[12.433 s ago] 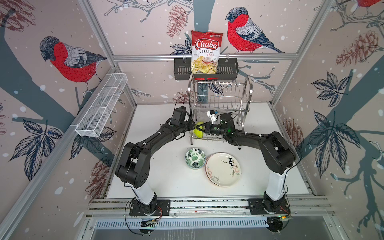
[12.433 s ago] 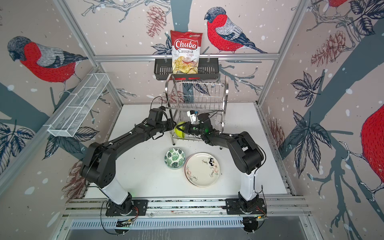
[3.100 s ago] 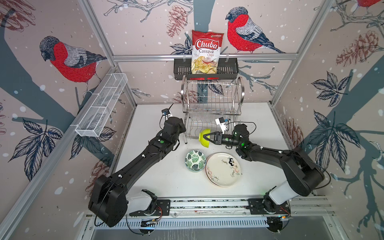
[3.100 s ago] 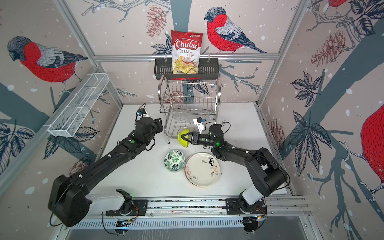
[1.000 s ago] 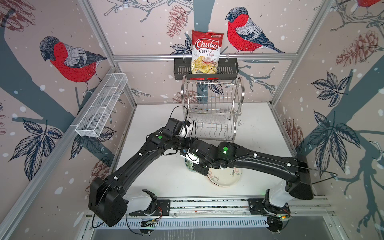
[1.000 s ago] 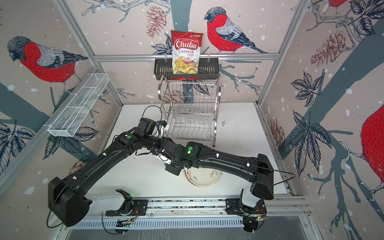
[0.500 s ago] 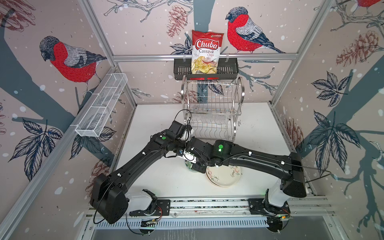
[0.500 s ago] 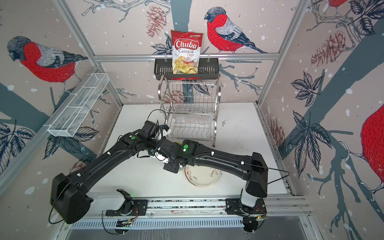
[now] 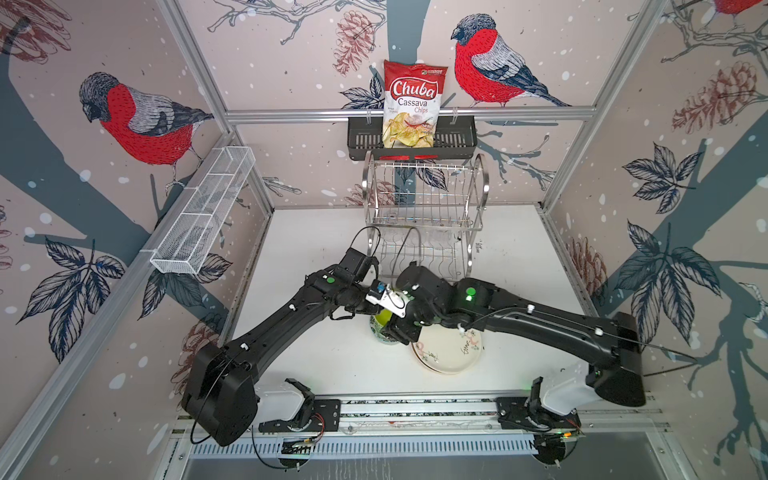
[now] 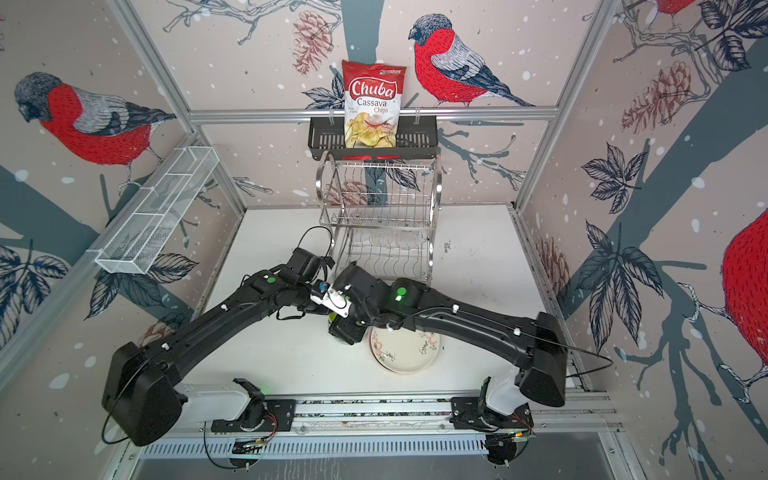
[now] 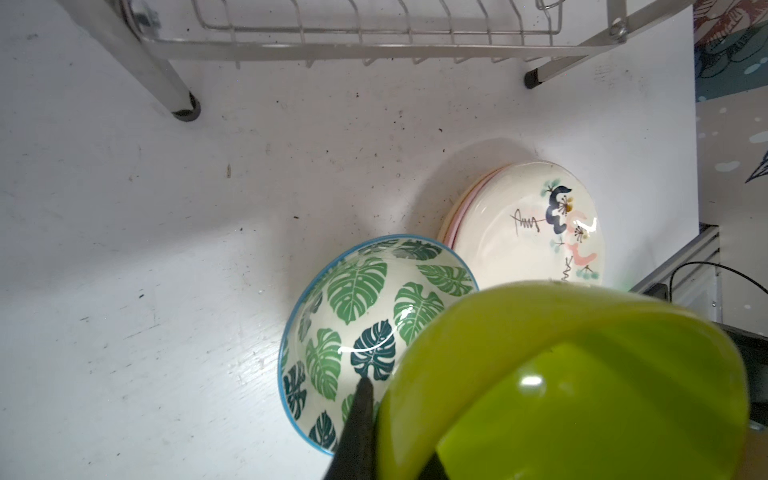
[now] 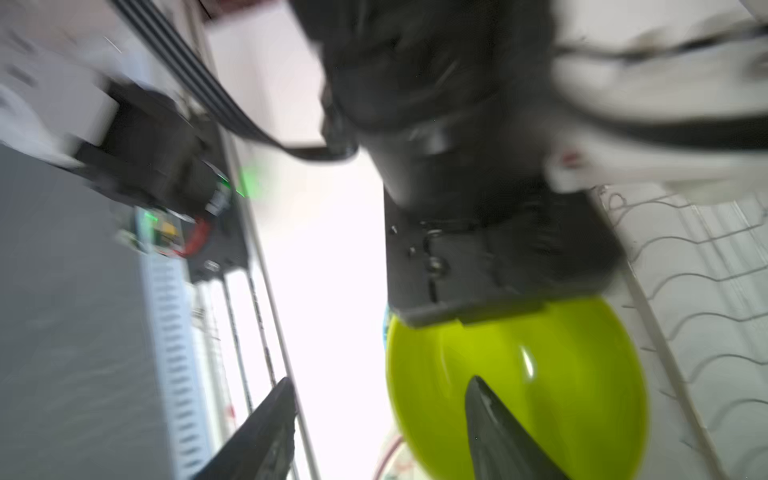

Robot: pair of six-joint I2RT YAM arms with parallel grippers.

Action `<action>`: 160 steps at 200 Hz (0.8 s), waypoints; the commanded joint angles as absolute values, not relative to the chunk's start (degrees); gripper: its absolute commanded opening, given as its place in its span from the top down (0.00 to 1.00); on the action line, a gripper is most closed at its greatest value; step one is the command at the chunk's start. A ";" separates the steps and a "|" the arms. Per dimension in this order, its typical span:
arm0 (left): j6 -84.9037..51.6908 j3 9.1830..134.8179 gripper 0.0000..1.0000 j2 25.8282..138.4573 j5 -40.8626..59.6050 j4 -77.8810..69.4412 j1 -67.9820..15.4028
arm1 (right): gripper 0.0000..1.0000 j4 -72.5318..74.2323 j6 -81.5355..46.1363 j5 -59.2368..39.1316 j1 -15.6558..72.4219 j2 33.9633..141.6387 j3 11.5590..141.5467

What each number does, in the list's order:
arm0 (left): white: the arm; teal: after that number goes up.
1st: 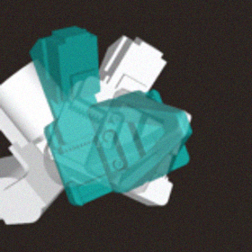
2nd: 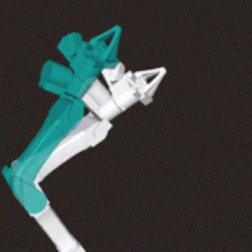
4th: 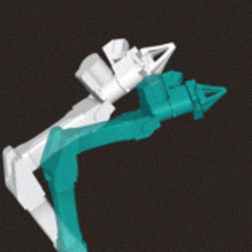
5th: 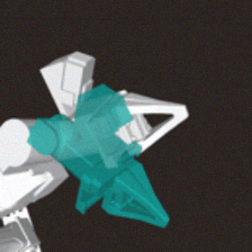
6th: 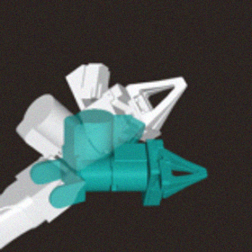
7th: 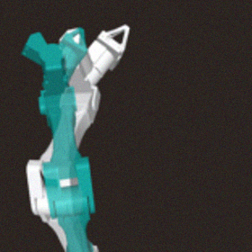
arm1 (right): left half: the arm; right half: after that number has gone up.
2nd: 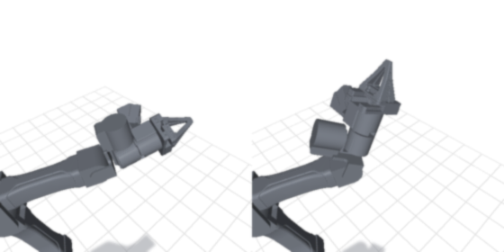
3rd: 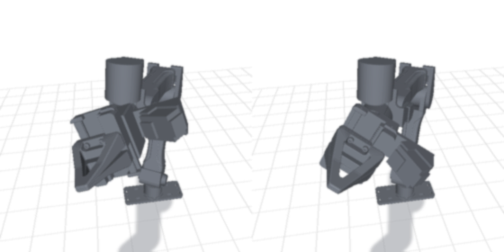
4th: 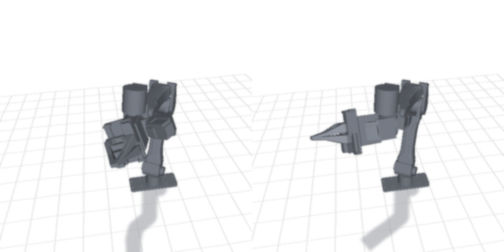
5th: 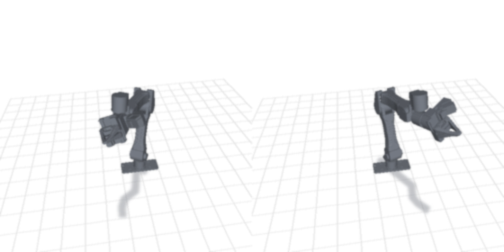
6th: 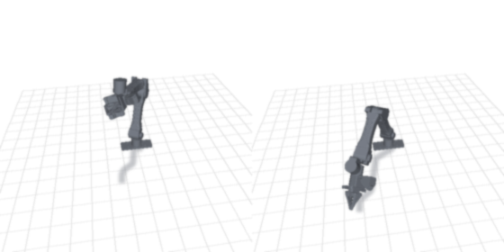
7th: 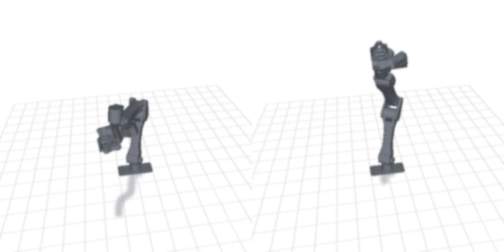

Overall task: Unload the mixed dishes from the dish rack
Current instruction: 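Open the right gripper and lift it off the lime-green bowl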

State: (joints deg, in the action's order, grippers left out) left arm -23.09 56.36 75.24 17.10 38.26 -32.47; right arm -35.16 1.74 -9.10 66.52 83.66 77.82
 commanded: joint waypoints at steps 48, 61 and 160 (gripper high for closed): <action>-24.54 55.28 1.00 79.73 8.34 36.60 -32.52 | 0.32 -15.03 -9.87 -24.15 53.17 64.34 61.55; -24.87 55.18 1.00 80.62 7.44 36.28 -32.52 | 0.32 -15.01 -10.49 -24.27 52.05 62.86 60.46; -26.45 58.65 1.00 85.13 2.98 37.91 -38.67 | 0.31 -13.72 -11.60 -26.26 47.64 60.99 56.95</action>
State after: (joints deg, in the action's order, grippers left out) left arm -25.12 56.69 84.27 3.18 37.95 -36.75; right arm -16.29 -10.79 -24.73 48.03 60.93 57.19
